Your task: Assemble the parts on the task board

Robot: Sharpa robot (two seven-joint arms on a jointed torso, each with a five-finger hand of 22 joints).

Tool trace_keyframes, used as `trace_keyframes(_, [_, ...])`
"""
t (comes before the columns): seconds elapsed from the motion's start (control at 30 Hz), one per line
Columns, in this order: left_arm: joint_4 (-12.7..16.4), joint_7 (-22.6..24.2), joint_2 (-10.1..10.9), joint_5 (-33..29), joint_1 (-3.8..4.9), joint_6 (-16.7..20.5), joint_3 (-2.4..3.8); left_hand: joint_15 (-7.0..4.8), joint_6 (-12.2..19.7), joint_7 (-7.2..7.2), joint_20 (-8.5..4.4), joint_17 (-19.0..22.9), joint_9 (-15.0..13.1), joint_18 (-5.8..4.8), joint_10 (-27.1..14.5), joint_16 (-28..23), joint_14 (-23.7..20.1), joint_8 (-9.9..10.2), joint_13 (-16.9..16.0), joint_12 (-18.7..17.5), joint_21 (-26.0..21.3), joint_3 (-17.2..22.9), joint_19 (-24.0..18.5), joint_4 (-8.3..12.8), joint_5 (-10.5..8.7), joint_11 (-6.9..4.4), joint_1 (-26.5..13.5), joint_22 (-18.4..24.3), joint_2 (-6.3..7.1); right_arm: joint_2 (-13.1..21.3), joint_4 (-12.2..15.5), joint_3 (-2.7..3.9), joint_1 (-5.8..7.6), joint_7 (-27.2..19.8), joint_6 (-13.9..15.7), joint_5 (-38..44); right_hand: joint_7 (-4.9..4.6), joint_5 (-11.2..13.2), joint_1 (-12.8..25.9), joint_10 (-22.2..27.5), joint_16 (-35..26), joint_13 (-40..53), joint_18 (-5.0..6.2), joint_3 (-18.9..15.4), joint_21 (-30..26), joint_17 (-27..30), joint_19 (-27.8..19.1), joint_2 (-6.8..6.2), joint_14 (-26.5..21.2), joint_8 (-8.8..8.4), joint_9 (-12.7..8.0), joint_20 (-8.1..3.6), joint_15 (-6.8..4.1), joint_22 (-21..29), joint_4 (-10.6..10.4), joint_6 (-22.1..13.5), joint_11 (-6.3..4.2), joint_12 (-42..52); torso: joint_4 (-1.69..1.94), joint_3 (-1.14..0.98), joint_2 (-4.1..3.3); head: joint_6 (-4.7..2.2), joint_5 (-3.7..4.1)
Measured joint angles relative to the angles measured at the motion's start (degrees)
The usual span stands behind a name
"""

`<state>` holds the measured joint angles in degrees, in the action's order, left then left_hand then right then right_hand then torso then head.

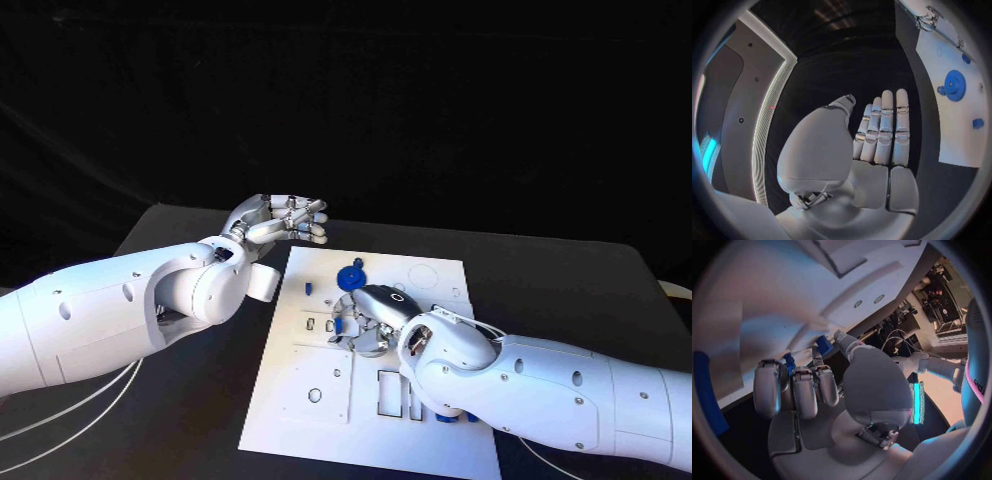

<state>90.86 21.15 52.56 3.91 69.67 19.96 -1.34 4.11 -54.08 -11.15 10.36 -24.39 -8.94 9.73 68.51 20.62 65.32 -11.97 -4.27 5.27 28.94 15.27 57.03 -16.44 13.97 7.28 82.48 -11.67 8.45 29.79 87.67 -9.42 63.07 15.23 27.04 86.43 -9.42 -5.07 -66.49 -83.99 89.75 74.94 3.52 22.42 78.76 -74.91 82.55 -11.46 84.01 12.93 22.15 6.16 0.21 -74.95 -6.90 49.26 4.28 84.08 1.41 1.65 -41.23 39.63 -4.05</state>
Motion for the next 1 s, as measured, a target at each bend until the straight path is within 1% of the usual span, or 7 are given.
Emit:
trace_keyframes(0.23, [-0.3,-0.4,0.1,0.4,0.0,0.0,0.0,-0.35,0.0,0.0,-0.53,-2.5,0.0,0.0,0.0,3.2,1.2,0.0,-0.2,0.0,2.6,0.7,0.5,-0.1,0.0,-0.02,-0.7,-1.4,0.62,2.5,2.3,-0.03,-0.04,-0.3,2.4,-0.1,-0.97,-0.1,-0.6,1.1,-0.3,0.0,0.0,-3.3,-1.7,0.0,-0.8,0.4,0.0,-1.67,-0.4,0.85,0.84,0.0,-1.5,-3.2,1.14,-1.2,-0.03,-0.02,0.02,-0.03,-0.04])
trace_keyframes(0.43, [-0.8,-3.9,0.3,5.6,0.0,-0.2,0.0,-2.05,-0.6,0.64,-2.25,-10.9,-0.9,0.0,3.3,14.8,4.9,-1.7,-3.7,4.7,10.0,-0.4,2.2,-0.1,-0.21,-1.47,-4.8,-5.8,1.27,8.7,6.3,0.32,1.58,-3.0,6.2,-2.2,-1.55,-2.8,-3.4,1.7,-0.4,0.0,0.0,-4.3,-3.5,0.0,-1.8,1.38,0.1,-2.22,-0.6,1.49,1.13,0.0,-2.1,-3.8,1.65,-1.9,-0.03,-0.02,0.18,-0.18,-0.05])
trace_keyframes(0.5, [-1.0,-5.9,0.3,8.3,0.0,-0.6,0.0,-3.0,-0.8,1.56,-3.01,-14.9,-2.0,0.0,4.0,20.7,6.1,-4.0,-6.8,8.7,13.9,-1.5,3.0,0.0,-0.21,-2.2,-6.3,-8.1,1.1,10.8,7.2,0.46,2.57,-4.9,7.3,-4.0,-1.55,-4.5,-4.4,3.5,-1.1,0.0,0.04,-4.3,-5.8,0.0,-3.5,1.87,0.1,-2.22,-0.6,1.4,1.13,0.1,-2.1,-3.8,1.64,-3.5,-0.07,-0.02,0.24,-0.23,-0.03])
trace_keyframes(0.57, [-1.4,-9.0,0.3,11.9,0.0,-1.4,0.0,-3.95,-0.5,2.66,-4.06,-25.1,-3.9,0.0,3.5,32.7,9.9,-7.1,-12.0,15.1,19.1,-2.6,3.6,-0.1,-0.21,-3.29,-7.4,-11.4,0.58,13.1,8.3,0.52,3.75,-7.4,8.3,-6.9,-1.18,-4.9,-4.9,4.0,-1.1,0.0,0.92,-4.3,-7.4,0.0,-4.5,2.41,0.1,-2.22,-0.5,1.32,1.13,0.9,-2.1,-3.4,1.57,-4.0,-0.14,-0.02,0.3,-0.22,-0.18])
trace_keyframes(0.7, [-1.9,-16.2,0.1,19.9,0.0,-4.1,0.0,-5.22,2.1,4.49,-5.51,-42.5,-10.9,0.0,-2.2,51.1,15.9,-17.1,-26.1,32.7,33.1,-4.7,5.0,-0.4,-0.21,-4.85,-11.9,-25.3,-1.04,17.3,10.3,0.56,5.77,-12.4,9.2,-14.2,-1.1,-5.7,-5.3,4.4,-1.1,0.0,0.92,-4.3,-8.3,0.0,-5.0,2.8,0.1,-1.87,-0.4,1.33,1.13,1.7,-2.1,-3.3,1.53,-4.2,-0.31,-0.09,0.54,-0.11,-0.37])
trace_keyframes(0.9, [-1.9,-28.6,-0.8,32.1,0.0,-9.8,0.0,-6.67,3.9,6.38,-6.54,-50.3,-18.2,-1.79,-1.6,59.2,18.7,-27.4,-37.3,46.9,43.3,-6.3,10.3,-0.6,-0.24,-6.76,-16.3,-39.4,-2.63,22.2,11.3,0.74,7.37,-17.2,10.1,-23.8,-1.11,-8.1,-5.8,4.4,-1.1,0.0,0.92,-4.2,-8.6,0.0,-5.0,2.71,0.1,-1.87,-0.3,1.33,1.13,1.7,-2.3,-3.3,1.53,-4.2,-0.46,-0.34,0.93,0.05,-0.51])
trace_keyframes(1.0, [-1.9,-34.6,-1.3,37.9,0.01,-12.9,0.0,-7.2,4.1,6.97,-6.9,-50.6,-20.2,-2.71,0.6,61.1,18.6,-30.1,-42.0,51.7,45.6,-6.7,12.3,-0.5,-0.47,-7.29,-16.5,-43.3,-2.79,23.9,11.1,0.81,7.86,-18.3,10.5,-26.9,-1.24,-8.5,-5.8,4.4,-1.1,0.0,0.92,-4.2,-8.6,0.0,-5.0,2.71,0.1,-1.87,-0.3,1.33,1.13,1.5,-2.3,-3.2,1.53,-4.2,-0.47,-0.48,1.1,0.2,-0.65])
